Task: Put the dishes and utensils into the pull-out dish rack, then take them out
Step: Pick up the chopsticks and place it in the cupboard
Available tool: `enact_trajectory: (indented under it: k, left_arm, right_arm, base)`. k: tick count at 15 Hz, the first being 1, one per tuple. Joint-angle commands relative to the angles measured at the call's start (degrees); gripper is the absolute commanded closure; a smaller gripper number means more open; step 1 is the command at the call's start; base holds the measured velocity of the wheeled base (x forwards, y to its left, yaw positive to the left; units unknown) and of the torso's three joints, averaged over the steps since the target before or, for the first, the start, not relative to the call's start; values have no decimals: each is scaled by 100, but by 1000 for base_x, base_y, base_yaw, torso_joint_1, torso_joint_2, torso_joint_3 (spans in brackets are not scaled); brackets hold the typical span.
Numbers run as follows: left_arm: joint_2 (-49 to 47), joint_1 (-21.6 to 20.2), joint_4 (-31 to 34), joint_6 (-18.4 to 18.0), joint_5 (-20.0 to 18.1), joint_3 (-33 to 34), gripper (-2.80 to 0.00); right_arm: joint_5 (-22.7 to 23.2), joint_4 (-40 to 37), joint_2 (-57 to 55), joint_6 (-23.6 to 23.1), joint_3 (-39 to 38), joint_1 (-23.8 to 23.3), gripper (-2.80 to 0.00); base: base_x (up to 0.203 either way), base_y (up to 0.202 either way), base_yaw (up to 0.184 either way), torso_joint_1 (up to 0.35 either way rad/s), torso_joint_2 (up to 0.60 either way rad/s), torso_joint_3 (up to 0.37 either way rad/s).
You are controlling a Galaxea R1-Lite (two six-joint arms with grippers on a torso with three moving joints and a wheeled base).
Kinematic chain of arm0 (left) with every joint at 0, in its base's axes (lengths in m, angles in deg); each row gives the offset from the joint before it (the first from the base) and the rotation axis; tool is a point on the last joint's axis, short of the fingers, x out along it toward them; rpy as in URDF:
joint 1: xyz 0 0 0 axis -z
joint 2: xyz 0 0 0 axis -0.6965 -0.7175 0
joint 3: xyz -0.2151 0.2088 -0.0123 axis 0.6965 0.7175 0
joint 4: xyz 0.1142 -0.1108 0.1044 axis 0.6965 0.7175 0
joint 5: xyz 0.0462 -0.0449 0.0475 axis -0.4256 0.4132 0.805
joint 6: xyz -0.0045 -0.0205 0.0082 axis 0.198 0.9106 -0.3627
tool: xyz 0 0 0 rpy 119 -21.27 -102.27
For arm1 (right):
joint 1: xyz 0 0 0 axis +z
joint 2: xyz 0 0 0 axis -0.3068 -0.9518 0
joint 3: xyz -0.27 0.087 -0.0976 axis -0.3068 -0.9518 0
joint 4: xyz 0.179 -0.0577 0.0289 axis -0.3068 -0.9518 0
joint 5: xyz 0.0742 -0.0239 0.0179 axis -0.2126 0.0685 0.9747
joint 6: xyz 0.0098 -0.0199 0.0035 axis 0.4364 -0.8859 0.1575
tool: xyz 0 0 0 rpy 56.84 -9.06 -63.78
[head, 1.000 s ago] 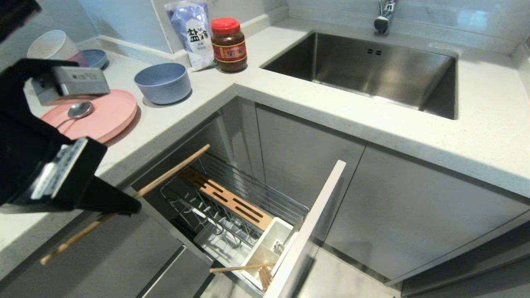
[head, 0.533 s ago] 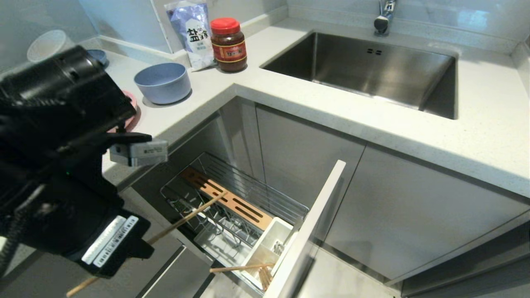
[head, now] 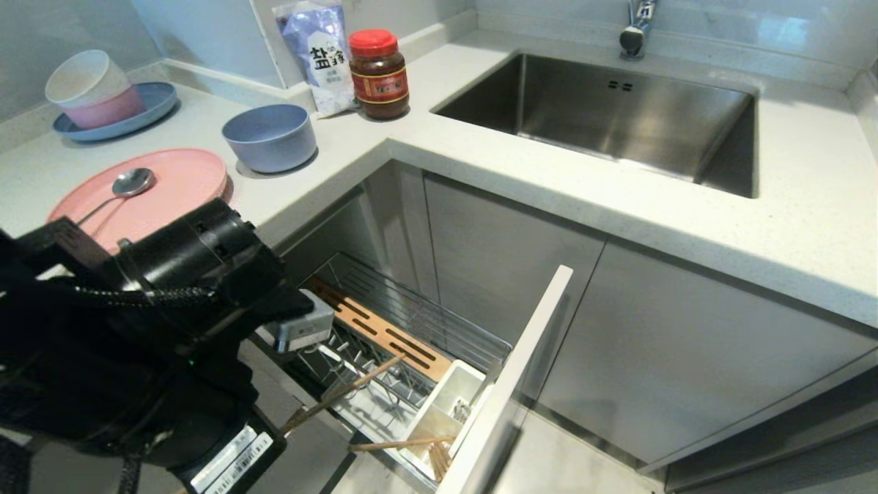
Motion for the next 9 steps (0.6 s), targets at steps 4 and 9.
enact_trajectory:
  k: [4, 9]
  left_arm:
    - [-207, 149, -386, -422, 23, 441, 0]
    - [-769, 216, -340, -492, 29, 441, 0]
  right_arm:
    - [0, 1, 21, 0, -9, 7, 0]
    - [0, 4, 24, 0, -9, 7, 0]
  base:
    - [0, 0, 0, 0, 0, 0]
    - [0, 0, 0, 0, 0, 0]
